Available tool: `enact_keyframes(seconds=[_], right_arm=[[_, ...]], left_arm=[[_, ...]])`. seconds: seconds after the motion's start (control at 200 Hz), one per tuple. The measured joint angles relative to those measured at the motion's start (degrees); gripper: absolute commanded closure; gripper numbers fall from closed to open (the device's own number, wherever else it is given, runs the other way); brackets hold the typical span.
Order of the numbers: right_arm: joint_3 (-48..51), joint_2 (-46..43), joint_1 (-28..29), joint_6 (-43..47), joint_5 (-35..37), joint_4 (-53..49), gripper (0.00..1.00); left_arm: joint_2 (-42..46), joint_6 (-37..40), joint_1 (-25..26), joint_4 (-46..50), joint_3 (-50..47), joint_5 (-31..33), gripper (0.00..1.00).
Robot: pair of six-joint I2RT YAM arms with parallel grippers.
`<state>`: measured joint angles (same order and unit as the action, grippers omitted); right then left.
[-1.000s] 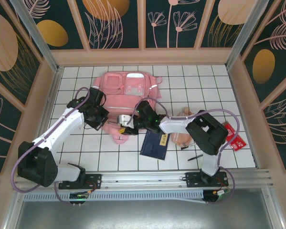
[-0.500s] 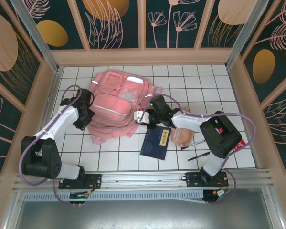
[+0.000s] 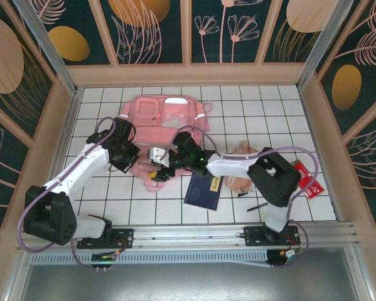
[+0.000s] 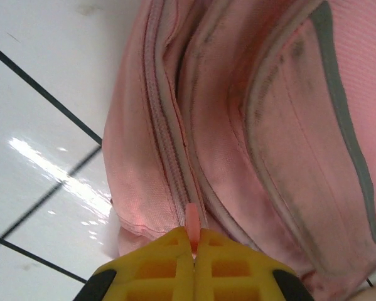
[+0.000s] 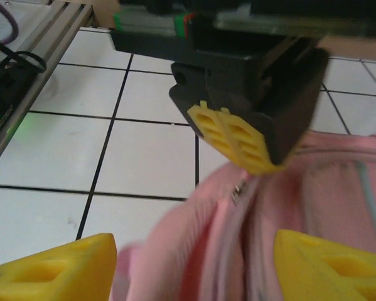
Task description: Pack the student bag
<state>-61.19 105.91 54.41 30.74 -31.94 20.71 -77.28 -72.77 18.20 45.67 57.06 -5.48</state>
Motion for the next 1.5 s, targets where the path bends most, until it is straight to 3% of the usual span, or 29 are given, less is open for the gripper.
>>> enact_keyframes(seconds=[0.045,0.16,0.21,0.335,0.465,0.606,0.706,0.761,0.831,0.881,1.021,1.066,1.221,1.391,1.466,1.501], right_arm=[[-0.9,1.8,0.0,-0.1,0.0,-0.6,0.43],[-1.2,4.0,-0.3,0.2,1.7,-3.7,0.88],[-1.2,4.0,-0.7,0.4,2.3,-4.2,1.0],[-0.7,2.6,-2.1,2.3,2.4,-6.5,1.0],[0.0,0.2,-4.2,8.3,3.1,-12.0,1.0],[1.9,-3.2,-7.5,16.7,5.4,-20.0,1.0],[4.6,-5.7,-10.7,20.6,5.7,-22.2,1.0],[5.2,-7.0,-11.9,21.1,5.7,-23.0,0.9],[5.2,-8.2,-12.3,20.2,4.8,-23.6,0.6],[5.4,-9.2,-12.0,17.9,3.7,-22.7,0.52],[5.9,-11.9,-10.1,12.1,0.9,-17.7,0.46],[5.7,-11.9,-9.5,10.9,0.3,-16.2,0.45],[4.0,-8.6,-8.6,8.2,-0.4,-15.1,0.42],[1.6,-2.2,-7.6,7.8,0.9,-15.4,0.41],[1.0,0.0,-6.9,7.9,2.1,-15.6,0.48],[0.7,0.8,-6.6,8.1,2.6,-16.2,0.63]], left_arm=[[0.0,-0.5,0.3,0.1,0.7,-0.3,1.0],[0.0,-1.3,0.4,1.1,1.1,-0.1,1.0],[0.0,-1.5,0.5,1.8,1.1,0.2,1.0],[0.4,-1.6,0.0,2.1,0.1,3.7,1.0],[0.2,0.6,-5.7,1.2,-2.0,7.2,1.0],[-2.3,5.0,-11.9,2.8,-1.7,20.1,1.0],[-4.8,7.1,-13.3,3.0,-0.4,25.5,1.0],[-6.0,7.8,-13.3,2.7,0.3,25.6,1.0],[-6.8,8.6,-13.3,1.4,0.3,22.3,1.0],[-6.5,8.9,-12.9,-0.8,-1.0,18.7,0.99],[-2.5,11.4,-7.4,-6.3,-7.8,9.9,0.3],[-0.2,13.0,-5.5,-9.2,-10.1,6.7,0.21],[9.3,19.5,-4.2,-19.9,-18.4,-3.7,0.22],[10.1,24.6,-4.2,-28.3,-22.1,-12.0,0.31],[8.4,25.9,-4.2,-31.5,-23.5,-15.8,0.31],[7.5,26.2,-4.2,-32.4,-23.8,-17.0,0.31]])
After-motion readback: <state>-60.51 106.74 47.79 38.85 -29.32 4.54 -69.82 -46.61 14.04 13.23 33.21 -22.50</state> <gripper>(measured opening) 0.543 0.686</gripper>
